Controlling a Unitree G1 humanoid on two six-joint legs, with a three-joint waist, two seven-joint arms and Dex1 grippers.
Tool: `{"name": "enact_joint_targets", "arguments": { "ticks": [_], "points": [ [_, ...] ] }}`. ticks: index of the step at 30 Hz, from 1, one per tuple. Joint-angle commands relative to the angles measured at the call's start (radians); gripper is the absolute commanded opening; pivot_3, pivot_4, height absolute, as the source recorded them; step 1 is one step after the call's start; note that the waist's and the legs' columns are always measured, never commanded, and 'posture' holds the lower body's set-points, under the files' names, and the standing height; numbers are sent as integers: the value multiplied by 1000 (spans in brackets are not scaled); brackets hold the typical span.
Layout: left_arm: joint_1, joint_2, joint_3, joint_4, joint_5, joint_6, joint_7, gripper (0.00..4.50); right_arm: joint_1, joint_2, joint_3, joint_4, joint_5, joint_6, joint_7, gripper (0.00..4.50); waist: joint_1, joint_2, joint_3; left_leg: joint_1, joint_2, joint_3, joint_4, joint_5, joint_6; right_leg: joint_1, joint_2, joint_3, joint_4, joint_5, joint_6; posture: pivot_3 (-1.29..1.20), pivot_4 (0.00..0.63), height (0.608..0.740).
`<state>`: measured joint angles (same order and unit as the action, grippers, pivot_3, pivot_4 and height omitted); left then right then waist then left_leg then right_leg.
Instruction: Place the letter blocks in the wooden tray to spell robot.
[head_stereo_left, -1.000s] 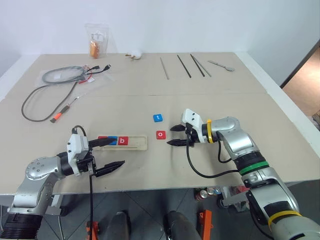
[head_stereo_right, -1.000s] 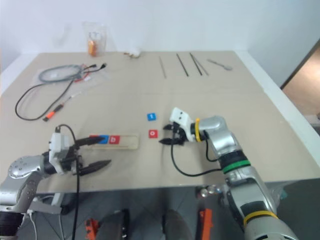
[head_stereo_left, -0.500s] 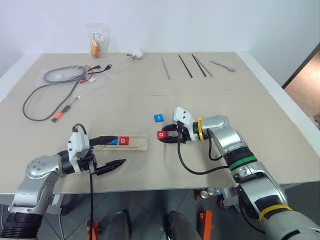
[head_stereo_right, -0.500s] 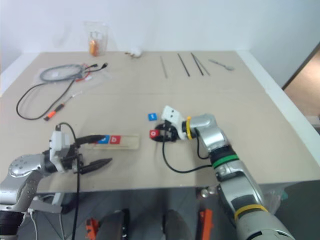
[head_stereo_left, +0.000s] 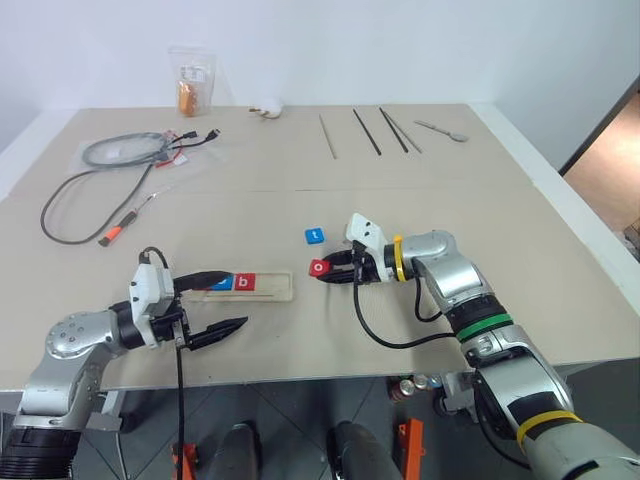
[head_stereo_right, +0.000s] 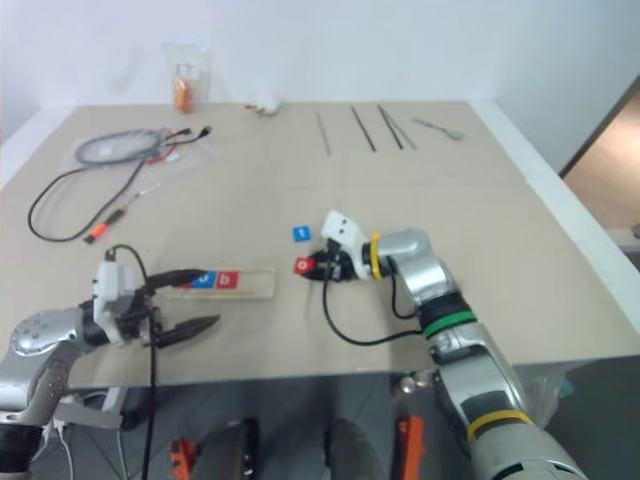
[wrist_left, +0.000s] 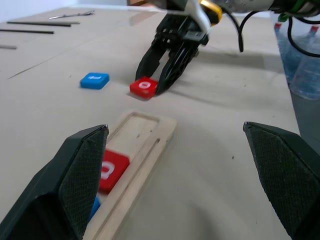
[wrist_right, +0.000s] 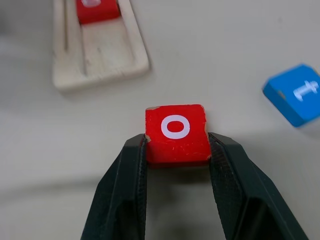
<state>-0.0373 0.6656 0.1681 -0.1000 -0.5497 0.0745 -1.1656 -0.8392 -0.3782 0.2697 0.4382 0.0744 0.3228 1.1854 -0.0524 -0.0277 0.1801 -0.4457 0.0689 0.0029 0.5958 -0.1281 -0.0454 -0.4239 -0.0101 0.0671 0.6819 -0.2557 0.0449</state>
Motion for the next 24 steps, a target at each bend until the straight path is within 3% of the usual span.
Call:
{"name": "enact_joint_targets", "arguments": {
  "ticks": [1, 8, 14, 24],
  "points": [
    [18, 28, 45, -11, -10, -9, -14, 4500, -38, 15, -19, -163, 77, 129, 23, 1192, 4, 0, 0, 0, 0, 0, 0, 0, 0, 0, 0, 0, 0, 0, 0, 0, 150, 740],
    [37, 58, 78, 3, -4, -18, -26, 4500, -154, 69, 79, -198, 52, 276, 7, 1192, 5, 0, 0, 0, 0, 1, 0, 0, 0, -1, -1, 0, 0, 0, -2, 0, 150, 740],
    [56, 58, 102, -27, -23, -6, -9, 4500, -207, 97, 175, -54, -21, 184, 28, 1192, 5, 0, 0, 0, 1, 1, 0, 0, 0, -1, -1, -1, 0, 0, -3, 0, 150, 740],
    [105, 34, 120, -96, -38, 4, 42, 4500, -250, 161, 208, 122, -93, 76, 29, 1192, 5, 0, 0, -1, 2, 1, -2, 0, 0, -2, 0, -1, 0, -1, -4, 0, 150, 740]
  ]
}}
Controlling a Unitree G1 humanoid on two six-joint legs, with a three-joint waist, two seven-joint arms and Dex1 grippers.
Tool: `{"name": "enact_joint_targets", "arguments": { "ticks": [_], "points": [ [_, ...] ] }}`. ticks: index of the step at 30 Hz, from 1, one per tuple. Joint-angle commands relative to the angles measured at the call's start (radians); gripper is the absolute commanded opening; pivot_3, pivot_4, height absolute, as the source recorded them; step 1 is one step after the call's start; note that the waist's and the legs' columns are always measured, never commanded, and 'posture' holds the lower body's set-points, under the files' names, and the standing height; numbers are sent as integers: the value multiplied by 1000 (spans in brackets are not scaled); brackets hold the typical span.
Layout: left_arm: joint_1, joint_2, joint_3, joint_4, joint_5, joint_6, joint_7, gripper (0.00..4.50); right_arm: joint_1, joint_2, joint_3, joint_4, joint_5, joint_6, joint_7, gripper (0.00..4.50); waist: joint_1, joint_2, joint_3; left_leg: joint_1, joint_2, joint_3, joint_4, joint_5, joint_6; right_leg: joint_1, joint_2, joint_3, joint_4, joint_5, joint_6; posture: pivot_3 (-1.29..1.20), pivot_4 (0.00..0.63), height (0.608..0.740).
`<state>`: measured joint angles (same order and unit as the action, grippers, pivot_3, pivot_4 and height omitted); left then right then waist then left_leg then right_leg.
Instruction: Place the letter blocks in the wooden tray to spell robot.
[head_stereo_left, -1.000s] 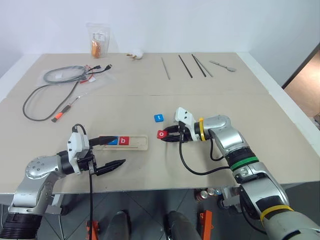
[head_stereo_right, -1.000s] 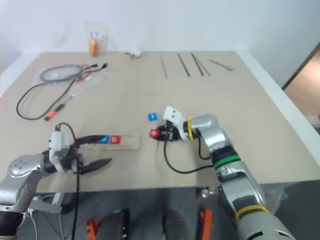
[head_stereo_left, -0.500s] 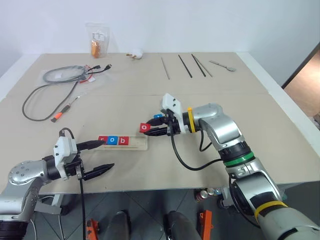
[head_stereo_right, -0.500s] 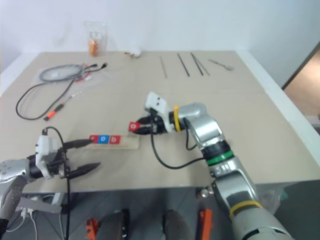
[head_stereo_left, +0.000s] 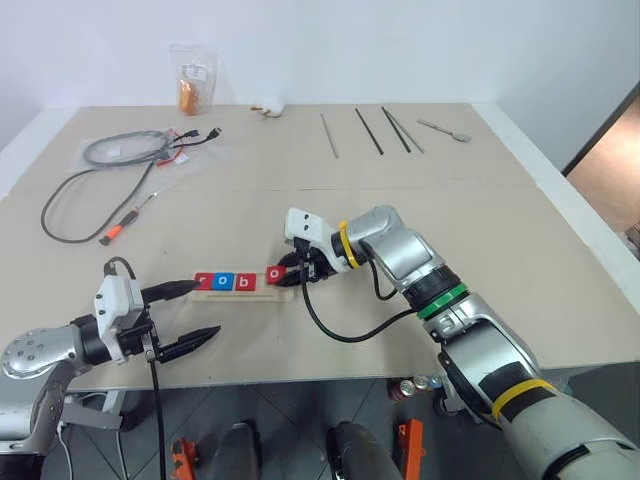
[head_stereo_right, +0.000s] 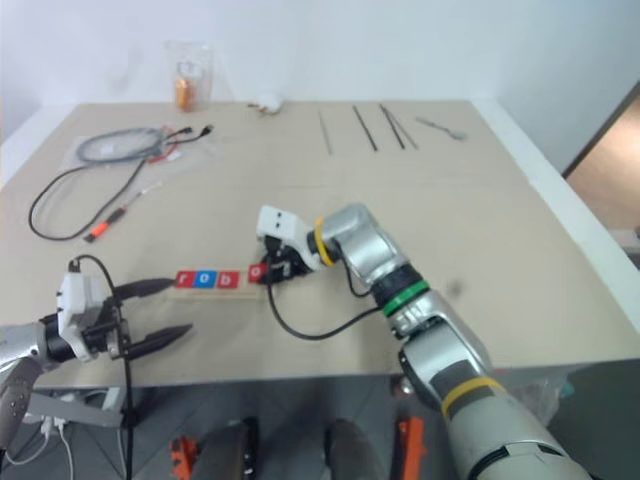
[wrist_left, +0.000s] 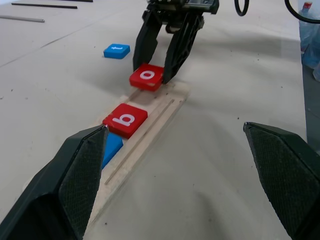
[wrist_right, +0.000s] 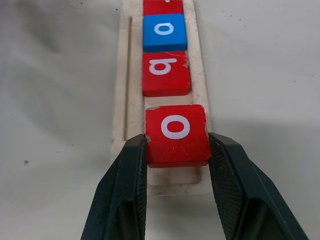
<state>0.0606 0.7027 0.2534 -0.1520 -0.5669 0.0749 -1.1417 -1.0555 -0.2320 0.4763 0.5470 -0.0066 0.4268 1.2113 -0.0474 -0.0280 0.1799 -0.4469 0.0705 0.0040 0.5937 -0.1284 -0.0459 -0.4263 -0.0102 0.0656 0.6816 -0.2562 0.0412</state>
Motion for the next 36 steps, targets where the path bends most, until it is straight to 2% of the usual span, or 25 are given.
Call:
{"name": "enact_joint_targets", "arguments": {
  "ticks": [1, 19, 30, 32, 36],
  "points": [
    [9, -6, 37, -46, -23, 4, 24, 4500, -37, 21, 3, 21, -18, -32, 6, 1192, 0, 0, 0, 0, 0, 0, 0, 0, 0, 0, 0, 0, 0, 0, 0, 0, 150, 740],
    [-18, -76, 21, -82, -51, 15, 86, 4500, -87, 105, 17, 153, -91, -111, 29, 1192, -1, 0, 0, 0, 2, 0, 0, 0, 0, 0, 3, 0, 0, 1, -1, 0, 150, 740],
    [-20, -78, 12, -76, -36, 10, 82, 4500, -123, 119, -4, 234, -97, -156, 35, 1192, -1, 0, 0, 1, 5, 0, 0, 0, 0, 0, 5, 0, 0, 1, -2, 0, 150, 740],
    [-19, -79, 9, -73, -32, 7, 80, 4500, -127, 122, -16, 244, -86, -159, 42, 2295, -1, 0, 0, 1, 5, 0, 0, 0, 0, 0, 5, 0, 0, 2, -3, 0, 150, 740],
    [-20, -78, 3, -67, -26, 3, 78, 4500, -136, 123, -23, 258, -92, -155, 44, 3736, -1, 0, 0, 1, 5, 0, 0, 0, 0, 0, 5, 0, 0, 2, -3, 0, 150, 740]
  ]
}}
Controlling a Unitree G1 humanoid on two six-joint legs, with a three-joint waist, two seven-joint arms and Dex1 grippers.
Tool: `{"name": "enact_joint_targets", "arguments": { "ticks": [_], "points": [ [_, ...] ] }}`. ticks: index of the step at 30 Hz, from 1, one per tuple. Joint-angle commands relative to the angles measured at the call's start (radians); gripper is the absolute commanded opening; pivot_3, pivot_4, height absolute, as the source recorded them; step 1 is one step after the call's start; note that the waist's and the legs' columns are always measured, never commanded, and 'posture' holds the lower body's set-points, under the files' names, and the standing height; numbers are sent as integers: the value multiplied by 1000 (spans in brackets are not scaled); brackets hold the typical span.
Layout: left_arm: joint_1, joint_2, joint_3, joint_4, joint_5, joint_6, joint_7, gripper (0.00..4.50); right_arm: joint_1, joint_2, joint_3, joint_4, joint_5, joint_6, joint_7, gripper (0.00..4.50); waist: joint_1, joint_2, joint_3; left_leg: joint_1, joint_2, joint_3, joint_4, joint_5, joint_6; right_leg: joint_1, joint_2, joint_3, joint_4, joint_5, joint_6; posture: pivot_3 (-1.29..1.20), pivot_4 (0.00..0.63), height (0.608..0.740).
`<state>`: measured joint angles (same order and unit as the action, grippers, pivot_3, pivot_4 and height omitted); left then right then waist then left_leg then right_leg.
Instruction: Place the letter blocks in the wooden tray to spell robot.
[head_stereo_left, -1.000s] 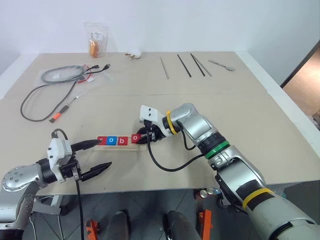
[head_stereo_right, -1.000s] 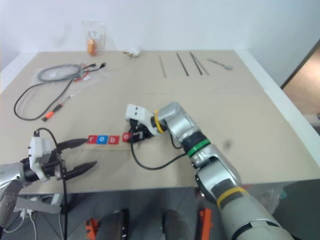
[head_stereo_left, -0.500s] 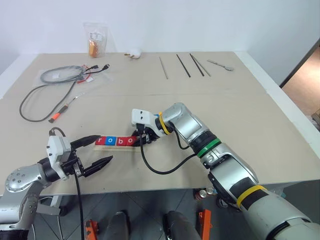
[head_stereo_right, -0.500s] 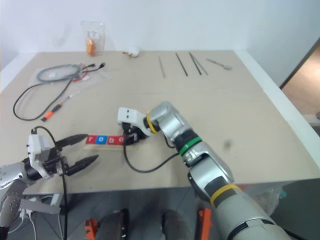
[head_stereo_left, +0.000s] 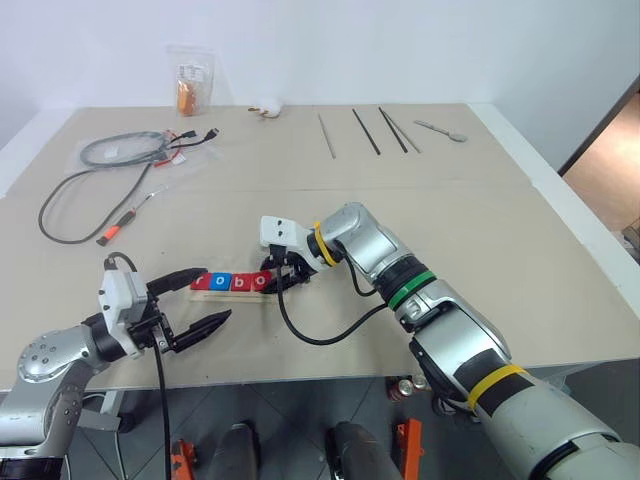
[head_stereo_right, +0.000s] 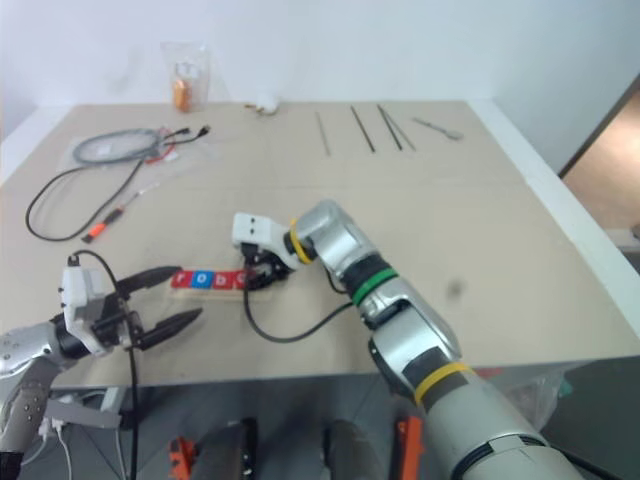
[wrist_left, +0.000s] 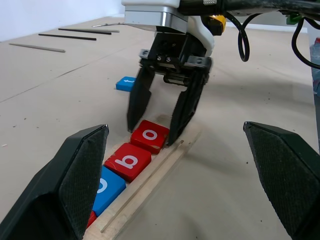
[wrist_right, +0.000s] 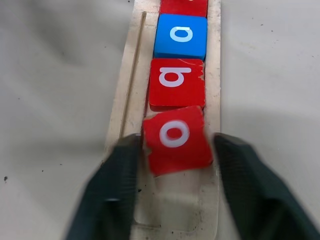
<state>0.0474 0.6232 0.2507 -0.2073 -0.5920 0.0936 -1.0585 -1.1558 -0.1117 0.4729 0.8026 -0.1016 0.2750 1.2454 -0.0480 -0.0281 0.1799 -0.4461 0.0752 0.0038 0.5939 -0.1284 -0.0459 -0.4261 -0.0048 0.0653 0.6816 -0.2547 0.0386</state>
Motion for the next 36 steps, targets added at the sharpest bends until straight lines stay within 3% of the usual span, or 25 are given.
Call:
{"name": "enact_joint_targets", "arguments": {
  "ticks": [1, 2, 3, 13, 21, 22, 24, 33, 36],
  "points": [
    [-7, 1, 5, -9, 0, -18, -7, 4500, -39, 2, -22, 8, 1, -3, 12, 4037, 0, 0, 0, 0, 0, 0, 0, 0, 0, 0, 0, 0, 0, 0, 0, 0, 150, 740],
    [-8, 0, 4, -6, 2, -19, -9, 4500, -48, 3, -27, 20, 1, 0, 13, 4379, 0, 0, 0, 0, 0, 0, 0, 0, 0, 0, 0, 0, 0, 0, 0, 0, 150, 740],
    [-10, 0, 3, -4, 3, -20, -10, 4500, -56, 1, -31, 31, 3, 0, 15, 4448, 0, 0, 0, 0, 0, 0, 0, 0, 0, 0, 0, 0, 0, 0, 0, 0, 150, 740],
    [-38, -6, -26, 25, 12, -30, -29, 4500, -167, -53, -146, 155, 49, -25, 55, 4448, 0, 0, 0, 0, 1, 0, 0, 0, 0, 0, 1, 0, 0, 0, -1, 0, 150, 740],
    [-35, -2, -30, 30, 18, -33, -46, 4500, -117, -94, -198, 115, 52, -45, -13, 4448, -1, 0, 0, 0, 1, 0, -1, 0, -1, 0, 1, 0, 0, -1, -1, 0, 150, 740],
    [-34, -1, -27, 32, 18, -33, -50, 4500, -102, -92, -200, 93, 57, -36, -17, 3892, 0, 0, 0, 0, 1, 0, -1, 0, -1, -1, 1, 0, 0, -1, -1, 0, 150, 740],
    [-33, 1, -23, 34, 17, -32, -55, 4500, -75, -87, -202, 52, 66, -18, -21, 3422, 0, 0, 0, 0, 2, 0, -1, 0, -1, -1, 2, 0, 0, -1, -1, 0, 150, 740],
    [-32, -2, -32, 26, 25, -31, -56, 4500, 40, -62, -174, -140, 98, 75, -4, 226, 0, 0, 0, 0, 4, 0, -1, -1, -1, -1, 4, 0, 0, 0, -1, 0, 150, 740],
    [-31, -1, -30, 26, 25, -29, -56, 4500, 53, -55, -160, -153, 91, 93, -11, 82, 0, 0, 0, 0, 4, 0, -1, 0, -1, -1, 4, 0, 0, 0, -2, 0, 150, 740]
  ]
}}
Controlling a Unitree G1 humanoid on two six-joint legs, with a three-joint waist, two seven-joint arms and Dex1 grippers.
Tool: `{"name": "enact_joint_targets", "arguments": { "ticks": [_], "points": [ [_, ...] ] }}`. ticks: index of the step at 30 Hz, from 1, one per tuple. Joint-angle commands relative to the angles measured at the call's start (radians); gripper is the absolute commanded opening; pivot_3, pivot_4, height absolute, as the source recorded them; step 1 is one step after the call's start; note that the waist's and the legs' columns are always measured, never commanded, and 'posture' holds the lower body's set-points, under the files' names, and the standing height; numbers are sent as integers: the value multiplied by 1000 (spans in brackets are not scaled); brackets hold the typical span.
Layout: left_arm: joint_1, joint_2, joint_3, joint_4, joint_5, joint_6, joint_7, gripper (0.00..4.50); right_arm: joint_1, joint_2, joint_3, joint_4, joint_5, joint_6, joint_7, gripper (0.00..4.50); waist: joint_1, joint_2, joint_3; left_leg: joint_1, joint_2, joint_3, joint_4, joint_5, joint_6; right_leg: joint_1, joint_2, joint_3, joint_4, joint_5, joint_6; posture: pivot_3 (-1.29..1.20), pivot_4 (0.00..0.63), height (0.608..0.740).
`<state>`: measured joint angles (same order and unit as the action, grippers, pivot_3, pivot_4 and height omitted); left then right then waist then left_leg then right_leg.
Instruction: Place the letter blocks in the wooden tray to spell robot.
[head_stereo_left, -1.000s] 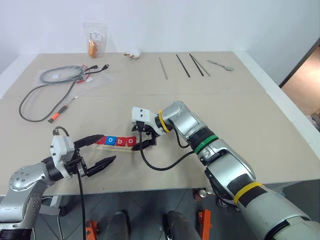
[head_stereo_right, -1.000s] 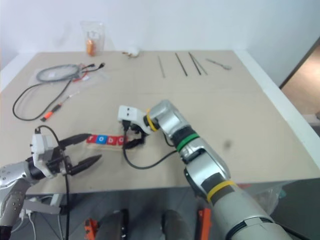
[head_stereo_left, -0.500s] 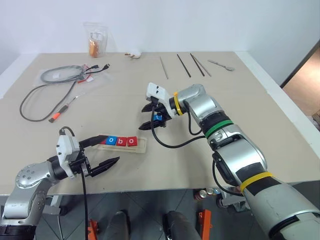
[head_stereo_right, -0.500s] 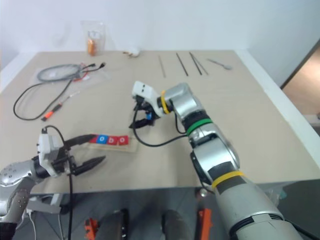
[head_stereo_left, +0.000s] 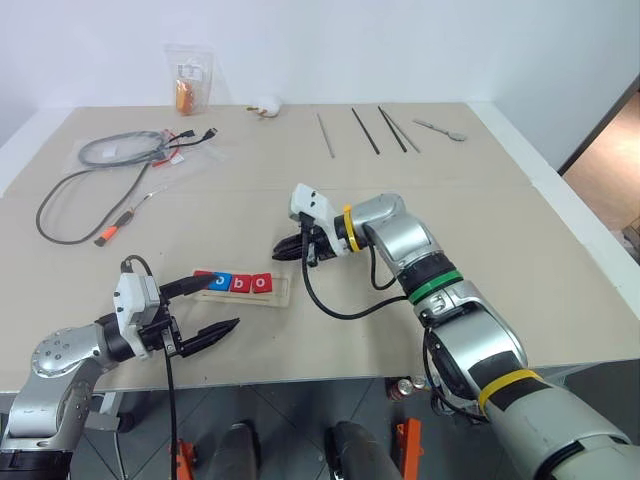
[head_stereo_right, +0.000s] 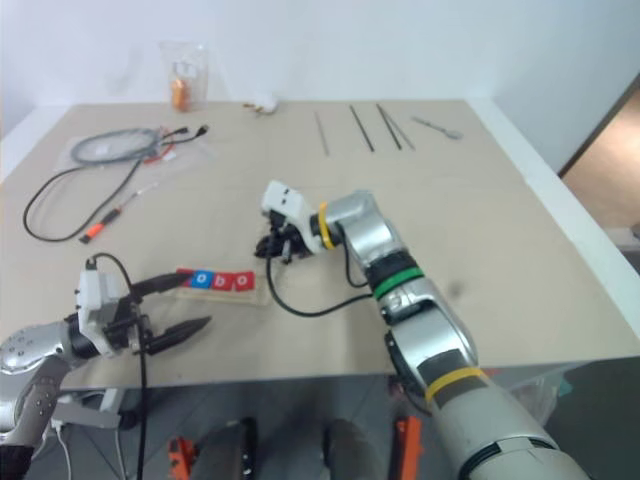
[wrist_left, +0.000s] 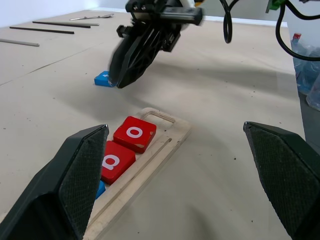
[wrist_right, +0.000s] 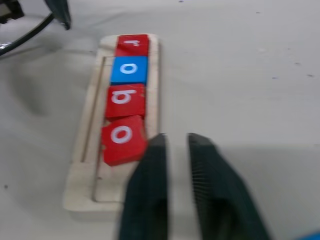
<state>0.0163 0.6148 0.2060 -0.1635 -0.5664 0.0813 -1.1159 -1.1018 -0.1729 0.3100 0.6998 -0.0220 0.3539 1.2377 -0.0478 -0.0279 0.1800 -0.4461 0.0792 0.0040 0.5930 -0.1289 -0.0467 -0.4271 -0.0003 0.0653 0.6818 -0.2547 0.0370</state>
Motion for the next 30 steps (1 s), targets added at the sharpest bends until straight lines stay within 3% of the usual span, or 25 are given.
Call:
{"name": "enact_joint_targets", "arguments": {
  "ticks": [1, 11, 30],
  "points": [
    [1, 7, 15, -19, -1, -15, 2, 4500, 6, 7, 11, -54, 4, 10, -8, 82, 0, 0, 0, 0, 0, 0, 0, 0, 0, 0, 0, 0, 0, 0, 0, 0, 150, 740],
    [2, 11, 19, -33, -6, -4, 14, 4500, 9, 42, 53, 3, -49, -86, -91, 82, 0, 0, 0, 0, 1, 0, 0, 0, 0, 0, 1, 0, 0, 0, -1, 0, 150, 740],
    [-1, 16, 19, -61, -14, 16, 36, 4500, 16, 39, 64, -2, -47, -81, -47, 82, 0, 0, 0, 0, 2, 0, 0, 0, 0, 0, 2, 0, 0, 1, -2, 0, 150, 740]
  ]
}}
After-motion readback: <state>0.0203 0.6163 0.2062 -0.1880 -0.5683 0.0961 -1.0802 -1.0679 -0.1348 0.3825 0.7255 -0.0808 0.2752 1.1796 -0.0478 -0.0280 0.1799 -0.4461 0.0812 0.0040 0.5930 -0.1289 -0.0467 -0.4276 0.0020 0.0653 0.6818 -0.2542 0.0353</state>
